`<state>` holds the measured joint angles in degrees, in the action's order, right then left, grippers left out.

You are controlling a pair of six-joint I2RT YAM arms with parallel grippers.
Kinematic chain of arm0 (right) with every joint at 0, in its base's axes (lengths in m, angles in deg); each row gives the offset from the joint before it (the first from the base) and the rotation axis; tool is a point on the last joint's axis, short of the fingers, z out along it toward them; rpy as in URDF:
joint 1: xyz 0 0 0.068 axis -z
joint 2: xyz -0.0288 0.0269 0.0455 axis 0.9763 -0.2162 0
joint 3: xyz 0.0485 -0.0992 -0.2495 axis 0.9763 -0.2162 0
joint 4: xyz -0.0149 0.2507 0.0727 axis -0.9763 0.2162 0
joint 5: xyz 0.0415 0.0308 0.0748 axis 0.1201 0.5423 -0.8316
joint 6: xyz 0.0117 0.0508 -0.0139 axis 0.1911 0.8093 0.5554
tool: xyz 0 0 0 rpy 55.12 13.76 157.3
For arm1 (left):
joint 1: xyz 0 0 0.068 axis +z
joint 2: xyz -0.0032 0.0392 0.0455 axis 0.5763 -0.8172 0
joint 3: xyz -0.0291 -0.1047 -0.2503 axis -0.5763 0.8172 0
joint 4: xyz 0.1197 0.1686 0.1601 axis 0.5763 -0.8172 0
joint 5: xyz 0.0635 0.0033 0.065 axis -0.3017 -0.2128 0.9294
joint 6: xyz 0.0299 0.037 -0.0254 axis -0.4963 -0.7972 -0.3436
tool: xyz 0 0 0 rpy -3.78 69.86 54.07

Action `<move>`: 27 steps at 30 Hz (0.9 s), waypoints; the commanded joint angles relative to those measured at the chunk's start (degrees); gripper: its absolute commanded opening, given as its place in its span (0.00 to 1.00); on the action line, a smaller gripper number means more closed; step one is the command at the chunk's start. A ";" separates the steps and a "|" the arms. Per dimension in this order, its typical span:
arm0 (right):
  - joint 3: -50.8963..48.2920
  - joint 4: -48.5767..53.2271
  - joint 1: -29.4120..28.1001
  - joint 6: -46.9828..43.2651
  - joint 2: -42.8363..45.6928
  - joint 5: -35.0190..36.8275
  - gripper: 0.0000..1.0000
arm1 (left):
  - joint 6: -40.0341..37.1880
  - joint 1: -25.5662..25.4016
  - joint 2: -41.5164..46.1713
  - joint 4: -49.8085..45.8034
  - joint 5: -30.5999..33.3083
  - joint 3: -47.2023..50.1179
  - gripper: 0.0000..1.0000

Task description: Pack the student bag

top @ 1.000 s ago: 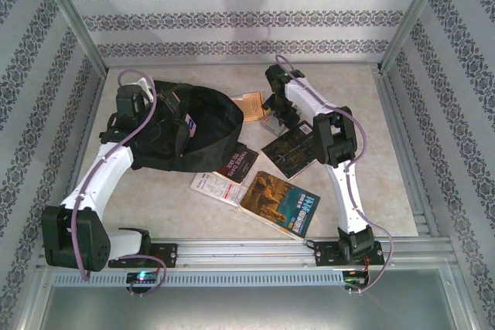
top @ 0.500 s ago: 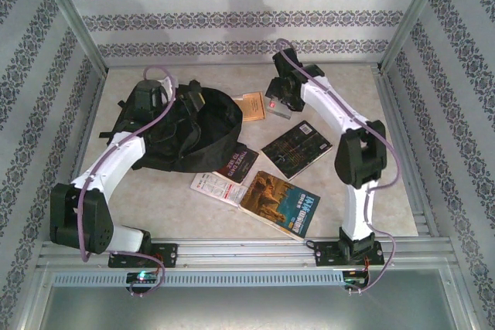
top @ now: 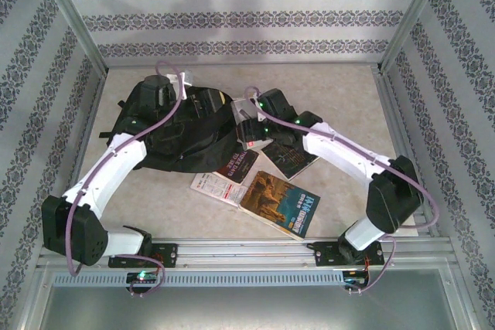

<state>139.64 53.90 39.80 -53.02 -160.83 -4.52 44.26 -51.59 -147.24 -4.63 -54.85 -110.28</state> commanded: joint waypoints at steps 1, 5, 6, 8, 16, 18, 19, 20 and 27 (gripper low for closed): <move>-1.91 -7.95 -1.35 -3.81 3.64 -2.71 0.77 | 2.09 -2.19 -1.29 2.29 -3.57 1.03 0.95; -2.87 -8.96 -2.01 -3.60 4.84 -4.50 0.77 | 2.72 -2.95 -2.48 3.54 -2.90 1.58 0.95; -3.22 -9.48 -2.24 -3.52 5.15 -4.97 0.77 | 3.05 -3.10 -2.84 4.05 -2.96 1.75 0.93; -3.76 -10.19 -2.58 -3.63 5.60 -5.80 0.77 | 4.69 -3.33 -3.45 6.61 -3.83 2.58 0.89; -4.22 -11.89 -3.22 -3.45 5.78 -8.13 0.76 | 11.24 -4.05 -6.39 18.05 -7.33 6.16 0.67; -4.24 -12.22 -3.20 -3.16 5.71 -8.74 0.76 | 12.51 -4.07 -6.75 20.37 -7.76 6.68 0.62; -4.22 -12.30 -3.17 -2.97 5.52 -8.95 0.76 | 13.26 -4.04 -6.95 21.61 -8.05 6.90 0.59; -4.31 -12.32 -3.16 -2.88 5.41 -9.06 0.76 | 13.77 -4.01 -7.08 22.50 -8.18 7.07 0.57; -4.55 -12.42 -3.20 -2.18 5.73 -8.04 0.81 | 16.17 -4.03 -7.27 26.96 -7.92 8.09 0.38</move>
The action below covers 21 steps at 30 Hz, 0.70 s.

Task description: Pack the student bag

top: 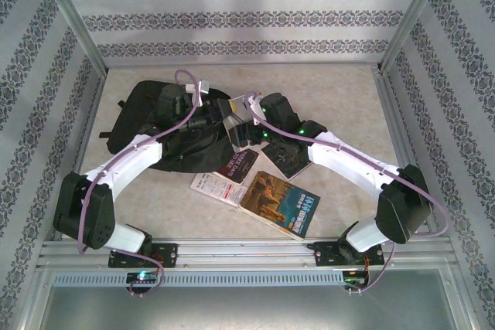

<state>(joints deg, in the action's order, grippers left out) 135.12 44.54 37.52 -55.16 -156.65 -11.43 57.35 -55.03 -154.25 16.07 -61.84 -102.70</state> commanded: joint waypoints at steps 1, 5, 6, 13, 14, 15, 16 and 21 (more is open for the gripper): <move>-0.05 -2.66 -0.93 0.14 1.69 -0.08 0.85 | 3.31 -0.56 -0.10 6.66 -0.82 0.64 0.37; -1.28 -2.74 -0.82 1.37 3.45 4.24 0.98 | 3.92 -0.03 1.03 6.81 0.14 0.83 0.35; -1.74 -3.03 -0.65 1.88 4.18 4.68 0.98 | 4.58 0.40 1.41 7.41 0.30 1.14 0.35; -10.54 -12.98 4.99 16.09 12.10 -1.90 0.98 | 16.41 5.03 3.64 19.39 2.60 7.31 0.35; -12.24 -15.02 6.55 19.88 13.08 -2.54 0.98 | 17.91 5.26 3.65 20.95 2.69 7.87 0.35; -14.03 -16.95 8.18 24.24 13.89 -3.17 0.98 | 19.48 5.43 3.62 22.71 2.94 8.44 0.35; -15.85 -19.22 9.80 28.34 14.36 -4.47 0.98 | 21.00 5.62 3.44 24.33 3.20 8.94 0.35; -20.10 -29.74 13.61 44.54 13.00 -12.77 0.98 | 25.37 5.69 3.15 28.88 3.61 9.25 0.34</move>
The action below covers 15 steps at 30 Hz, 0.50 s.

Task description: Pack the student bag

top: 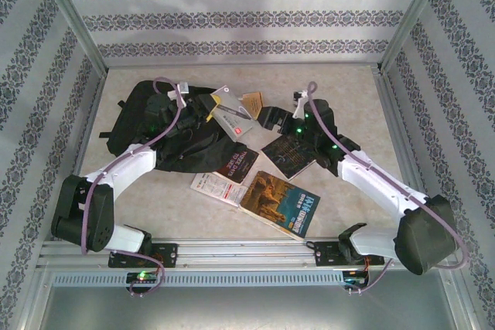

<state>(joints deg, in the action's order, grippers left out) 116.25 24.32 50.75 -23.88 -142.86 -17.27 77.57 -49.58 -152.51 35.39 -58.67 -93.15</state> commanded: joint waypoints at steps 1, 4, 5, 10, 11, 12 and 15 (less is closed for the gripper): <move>-1.23 -11.45 0.48 15.52 -1.70 -8.80 0.98 | 5.84 0.26 1.42 10.18 0.60 -0.28 0.34; -2.56 -19.09 0.16 23.01 -4.12 -10.77 0.98 | 8.06 0.18 1.45 12.34 0.85 -0.06 0.33; -2.89 -22.20 -0.12 25.50 -5.23 -11.45 0.98 | 8.87 0.27 1.45 13.10 0.93 0.00 0.33; -2.59 -33.57 -2.76 31.37 -10.49 -13.34 0.97 | 10.37 0.18 1.59 14.04 1.09 0.33 0.33; -2.38 -35.50 -3.34 31.78 -11.34 -13.53 0.96 | 10.25 0.24 1.63 13.93 1.12 0.37 0.33; -2.34 -36.05 -3.84 31.96 -11.88 -13.41 0.94 | 10.33 0.21 1.55 13.85 1.11 0.42 0.33; -2.75 -40.83 -4.57 32.53 -12.75 -12.95 0.84 | 10.65 0.23 1.32 14.17 0.96 0.63 0.33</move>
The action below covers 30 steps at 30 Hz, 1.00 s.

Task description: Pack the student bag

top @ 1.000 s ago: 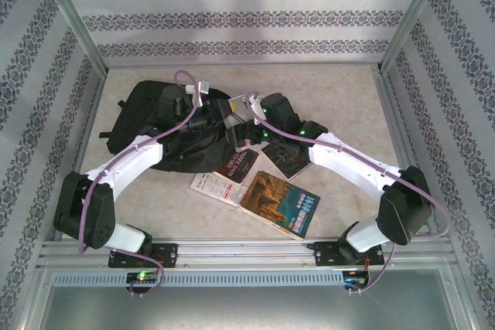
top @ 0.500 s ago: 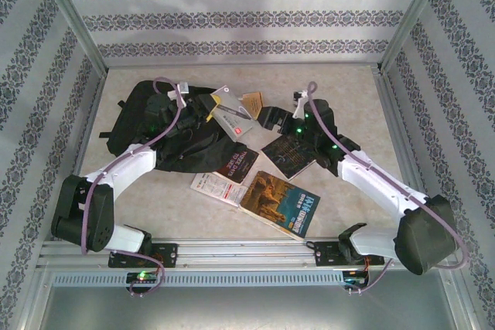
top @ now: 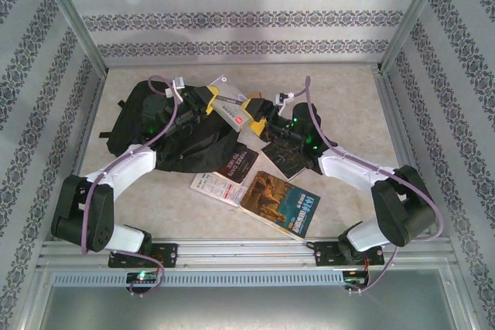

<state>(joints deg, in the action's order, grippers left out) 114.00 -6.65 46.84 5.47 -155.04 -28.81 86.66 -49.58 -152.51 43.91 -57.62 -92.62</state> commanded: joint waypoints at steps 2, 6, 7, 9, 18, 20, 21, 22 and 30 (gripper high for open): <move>-1.06 -12.02 -0.61 3.52 -0.48 -0.65 0.76 | 1.92 0.23 1.19 6.10 0.01 0.55 0.33; -1.35 -13.21 -0.61 3.15 -0.05 0.14 0.64 | 2.42 0.07 0.76 6.72 -0.02 0.95 0.33; -1.44 -13.46 -0.61 3.22 -0.04 0.37 0.63 | 2.52 -0.03 0.51 6.86 -0.20 1.01 0.33; -1.59 -13.73 -0.67 3.30 -0.10 0.64 0.57 | 2.96 -0.34 0.27 7.49 -0.21 1.36 0.33; -3.39 -13.47 -0.48 2.47 1.48 2.73 0.42 | 2.75 -0.35 0.09 7.43 -0.82 2.28 0.51; -3.85 -13.27 -0.19 2.19 2.09 2.92 0.41 | 2.39 -0.33 0.13 6.81 -0.80 2.46 0.61; -4.10 -12.95 0.01 2.07 2.49 2.96 0.41 | 2.15 -0.34 0.06 6.49 -0.81 2.53 0.65; -4.47 -12.58 0.37 1.80 3.03 3.13 0.41 | 1.62 -0.31 0.16 5.59 -0.82 2.40 0.68; -9.35 -3.42 5.06 -3.49 10.69 5.40 0.41 | -16.75 0.31 4.68 -18.67 -1.01 -3.44 0.80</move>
<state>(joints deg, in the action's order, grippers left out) 105.92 -12.88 50.51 6.32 -148.33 -25.46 81.53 -49.69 -151.52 37.51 -58.48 -91.60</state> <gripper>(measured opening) 0.409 0.801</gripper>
